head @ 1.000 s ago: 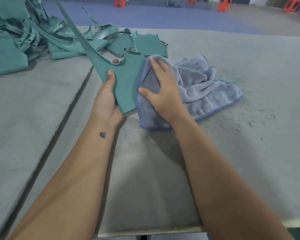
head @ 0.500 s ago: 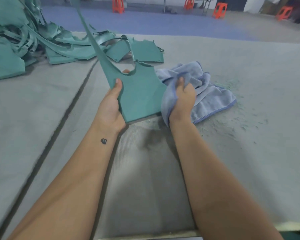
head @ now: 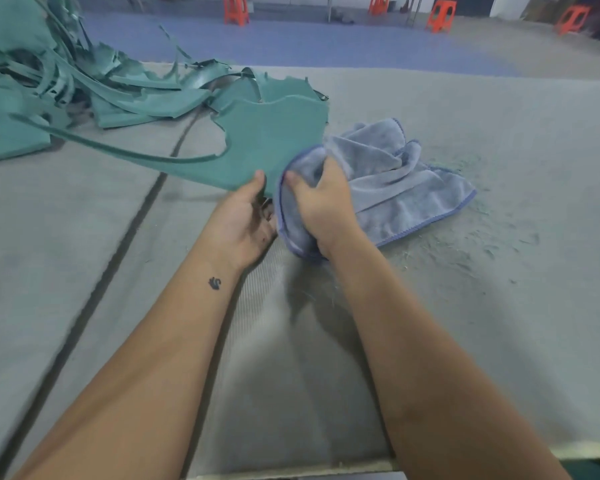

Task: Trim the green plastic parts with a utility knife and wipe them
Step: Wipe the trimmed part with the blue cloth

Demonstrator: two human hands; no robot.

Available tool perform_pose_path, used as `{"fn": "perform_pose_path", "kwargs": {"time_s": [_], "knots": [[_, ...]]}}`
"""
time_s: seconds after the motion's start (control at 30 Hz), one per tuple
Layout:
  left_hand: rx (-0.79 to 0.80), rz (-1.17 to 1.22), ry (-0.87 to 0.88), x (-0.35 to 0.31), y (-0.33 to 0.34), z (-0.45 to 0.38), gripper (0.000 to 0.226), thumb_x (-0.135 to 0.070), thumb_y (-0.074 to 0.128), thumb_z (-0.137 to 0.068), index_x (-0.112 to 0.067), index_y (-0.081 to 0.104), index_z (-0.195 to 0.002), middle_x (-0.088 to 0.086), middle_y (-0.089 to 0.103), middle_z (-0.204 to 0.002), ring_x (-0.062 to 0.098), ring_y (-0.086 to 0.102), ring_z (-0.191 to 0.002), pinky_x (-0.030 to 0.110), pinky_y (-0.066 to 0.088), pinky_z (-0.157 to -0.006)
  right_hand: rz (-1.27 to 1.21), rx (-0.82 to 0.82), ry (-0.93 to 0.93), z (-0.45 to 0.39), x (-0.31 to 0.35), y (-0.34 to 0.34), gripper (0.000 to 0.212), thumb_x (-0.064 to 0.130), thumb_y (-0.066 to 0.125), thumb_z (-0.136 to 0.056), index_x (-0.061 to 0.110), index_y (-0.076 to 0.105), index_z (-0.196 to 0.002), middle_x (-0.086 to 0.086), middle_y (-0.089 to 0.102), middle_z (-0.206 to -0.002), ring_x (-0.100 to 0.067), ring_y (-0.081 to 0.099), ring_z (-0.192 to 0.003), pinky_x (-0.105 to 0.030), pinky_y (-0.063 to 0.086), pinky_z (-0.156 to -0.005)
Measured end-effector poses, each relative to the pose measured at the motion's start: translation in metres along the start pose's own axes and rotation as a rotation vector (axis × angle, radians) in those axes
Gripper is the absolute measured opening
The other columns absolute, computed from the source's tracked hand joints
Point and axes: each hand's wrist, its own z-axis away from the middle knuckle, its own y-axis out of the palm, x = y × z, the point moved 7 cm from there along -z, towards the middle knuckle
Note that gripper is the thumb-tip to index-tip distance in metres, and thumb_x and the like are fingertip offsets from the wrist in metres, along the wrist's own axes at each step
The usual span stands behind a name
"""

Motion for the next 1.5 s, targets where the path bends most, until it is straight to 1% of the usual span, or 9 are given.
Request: {"fn": "perform_pose_path", "kwargs": {"time_s": [0.23,0.57,0.8,0.97,1.03,1.17,1.3,1.4,1.5], "knots": [[-0.21,0.156,0.094,-0.032,-0.041,-0.002,0.009,-0.011,0.052,-0.097,-0.017,0.055,-0.103,0.019,0.064,-0.112,0.032,0.069,-0.094,0.046,0.059,-0.073,-0.034,-0.346,0.156,-0.019,-0.022,-0.046,0.028,0.033,0.04,-0.102,0.01,0.048,-0.087,-0.003,0.056,-0.086,-0.022,0.053,-0.085,-0.023,0.035,-0.073],[-0.22,-0.248,0.033,-0.029,-0.037,0.0,0.031,-0.028,0.052,-0.099,-0.003,0.069,-0.094,0.013,0.075,-0.087,0.025,0.074,-0.078,0.022,0.057,-0.056,-0.974,-0.458,0.259,-0.006,-0.031,-0.045,0.024,0.041,0.043,-0.101,0.028,0.056,-0.086,0.004,0.06,-0.077,-0.022,0.058,-0.076,-0.039,0.047,-0.08],[-0.072,-0.164,0.149,-0.011,-0.008,0.001,0.028,-0.024,0.05,-0.1,-0.005,0.068,-0.092,0.007,0.076,-0.083,0.015,0.073,-0.08,0.018,0.056,-0.065,-0.489,-0.225,0.263,-0.002,-0.022,-0.009,0.038,0.024,0.05,-0.099,0.017,0.036,-0.134,-0.004,0.06,-0.115,-0.022,0.06,-0.103,-0.035,0.048,-0.091],[-0.043,-0.323,0.279,-0.022,-0.011,0.003,0.014,-0.01,0.055,-0.097,-0.008,0.07,-0.097,0.004,0.075,-0.091,0.017,0.072,-0.089,0.019,0.055,-0.073,-0.404,-0.169,0.235,-0.005,-0.024,-0.011,0.03,0.012,0.061,-0.091,0.007,0.047,-0.117,-0.014,0.063,-0.111,-0.027,0.064,-0.101,-0.041,0.054,-0.091],[-0.014,-0.355,0.299,-0.022,-0.008,0.004,0.014,0.0,0.057,-0.094,-0.005,0.069,-0.1,0.01,0.074,-0.094,0.021,0.072,-0.089,0.021,0.056,-0.073,-0.43,-0.232,0.192,-0.007,-0.024,-0.022,0.015,0.016,0.059,-0.094,0.004,0.059,-0.103,-0.009,0.069,-0.093,-0.023,0.068,-0.086,-0.034,0.056,-0.078],[-0.003,-0.37,0.326,-0.024,-0.004,0.005,0.014,0.003,0.059,-0.091,0.0,0.068,-0.101,0.012,0.074,-0.093,0.023,0.072,-0.084,0.02,0.056,-0.07,-0.369,-0.316,0.258,-0.01,-0.029,-0.037,0.044,0.04,0.048,-0.099,0.014,0.055,-0.065,0.012,0.055,-0.045,-0.006,0.055,-0.046,-0.017,0.043,-0.047],[-0.068,-0.407,0.393,-0.032,-0.012,0.006,0.012,-0.001,0.061,-0.092,-0.006,0.069,-0.098,0.01,0.074,-0.091,0.022,0.072,-0.083,0.02,0.056,-0.072,-0.815,-0.431,0.384,-0.007,-0.038,-0.04,0.017,0.037,0.044,-0.1,0.023,0.05,-0.093,0.002,0.06,-0.085,-0.017,0.054,-0.067,-0.025,0.048,-0.058],[-0.164,-0.435,0.447,-0.039,-0.023,0.006,0.013,-0.003,0.061,-0.093,-0.011,0.07,-0.093,0.005,0.074,-0.086,0.021,0.071,-0.082,0.02,0.055,-0.071,-0.854,-0.662,0.122,0.0,-0.031,-0.064,0.011,0.027,0.046,-0.097,0.018,0.049,-0.102,-0.011,0.057,-0.104,-0.021,0.056,-0.085,-0.038,0.052,-0.08],[-0.154,-0.414,0.421,-0.033,-0.021,0.005,0.014,-0.003,0.06,-0.093,-0.012,0.071,-0.094,0.003,0.075,-0.085,0.022,0.073,-0.086,0.022,0.056,-0.071,-0.119,-0.554,-0.26,0.003,0.008,-0.06,0.021,0.016,0.044,-0.094,0.004,0.055,-0.109,-0.007,0.055,-0.101,-0.017,0.052,-0.093,-0.026,0.042,-0.086]]}}
